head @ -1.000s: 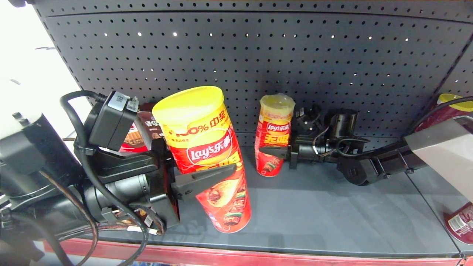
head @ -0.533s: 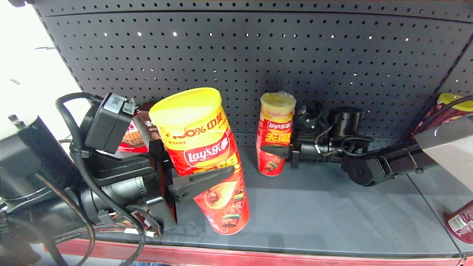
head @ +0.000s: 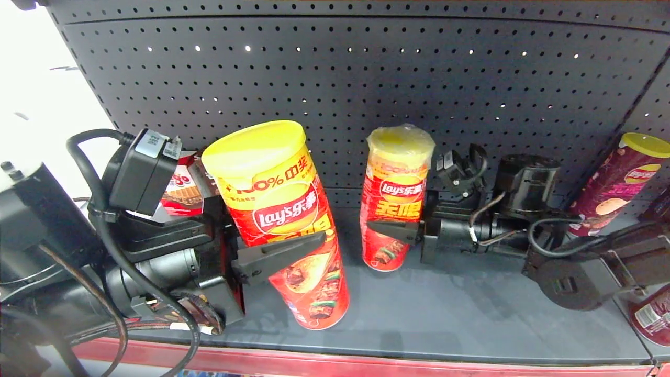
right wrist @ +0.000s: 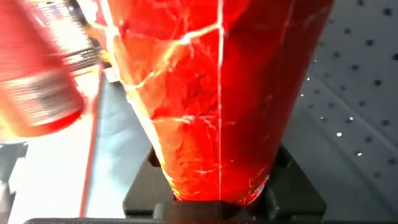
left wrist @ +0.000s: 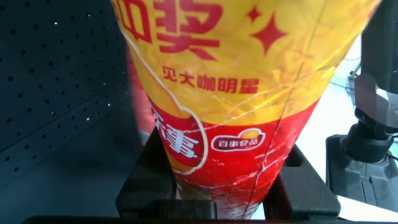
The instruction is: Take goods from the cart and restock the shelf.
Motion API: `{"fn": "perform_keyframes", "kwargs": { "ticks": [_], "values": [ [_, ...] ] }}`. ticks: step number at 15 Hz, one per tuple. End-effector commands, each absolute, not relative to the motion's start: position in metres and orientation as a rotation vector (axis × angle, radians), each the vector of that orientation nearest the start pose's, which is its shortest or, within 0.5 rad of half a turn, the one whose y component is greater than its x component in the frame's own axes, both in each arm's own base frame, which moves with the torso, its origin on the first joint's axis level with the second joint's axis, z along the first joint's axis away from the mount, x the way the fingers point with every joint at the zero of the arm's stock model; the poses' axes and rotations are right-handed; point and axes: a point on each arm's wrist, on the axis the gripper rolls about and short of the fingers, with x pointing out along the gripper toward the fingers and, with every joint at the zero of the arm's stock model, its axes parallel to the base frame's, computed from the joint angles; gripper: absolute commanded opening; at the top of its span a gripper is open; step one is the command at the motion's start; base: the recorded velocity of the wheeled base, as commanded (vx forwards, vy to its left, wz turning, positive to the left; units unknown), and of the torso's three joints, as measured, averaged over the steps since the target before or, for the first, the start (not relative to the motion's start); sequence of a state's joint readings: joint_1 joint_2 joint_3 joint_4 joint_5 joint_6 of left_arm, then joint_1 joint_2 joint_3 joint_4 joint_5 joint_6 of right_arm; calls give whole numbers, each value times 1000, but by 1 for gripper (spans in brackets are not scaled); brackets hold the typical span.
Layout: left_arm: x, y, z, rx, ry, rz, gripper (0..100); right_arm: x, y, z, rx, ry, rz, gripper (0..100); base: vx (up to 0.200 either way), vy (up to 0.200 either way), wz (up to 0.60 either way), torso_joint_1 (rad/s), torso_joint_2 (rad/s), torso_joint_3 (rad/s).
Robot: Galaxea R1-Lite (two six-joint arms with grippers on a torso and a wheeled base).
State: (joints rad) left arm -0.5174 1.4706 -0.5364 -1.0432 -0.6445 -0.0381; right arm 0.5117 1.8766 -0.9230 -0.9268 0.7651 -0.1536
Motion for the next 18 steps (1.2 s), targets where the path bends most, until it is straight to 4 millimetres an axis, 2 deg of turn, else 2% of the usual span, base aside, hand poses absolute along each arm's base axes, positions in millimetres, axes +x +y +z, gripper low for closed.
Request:
{"fn": "perform_keyframes", "kwargs": {
  "ticks": [1, 4, 7, 18],
  "values": [
    [195, -126, 214, -26, -96, -1162, 0, 253, 166, 188, -133, -96, 1285, 0, 0, 0, 0, 0, 0, 0],
    [195, -127, 214, -26, -94, -1162, 0, 231, 152, 160, -128, -66, 1282, 0, 0, 0, 0, 0, 0, 0],
    [195, -126, 213, -29, -84, -1159, 0, 227, 150, 141, -123, -34, 1284, 0, 0, 0, 0, 0, 0, 0],
    [195, -126, 213, -29, -84, -1159, 0, 251, 155, 112, -120, 6, 1264, 0, 0, 0, 0, 0, 0, 0]
  ]
}}
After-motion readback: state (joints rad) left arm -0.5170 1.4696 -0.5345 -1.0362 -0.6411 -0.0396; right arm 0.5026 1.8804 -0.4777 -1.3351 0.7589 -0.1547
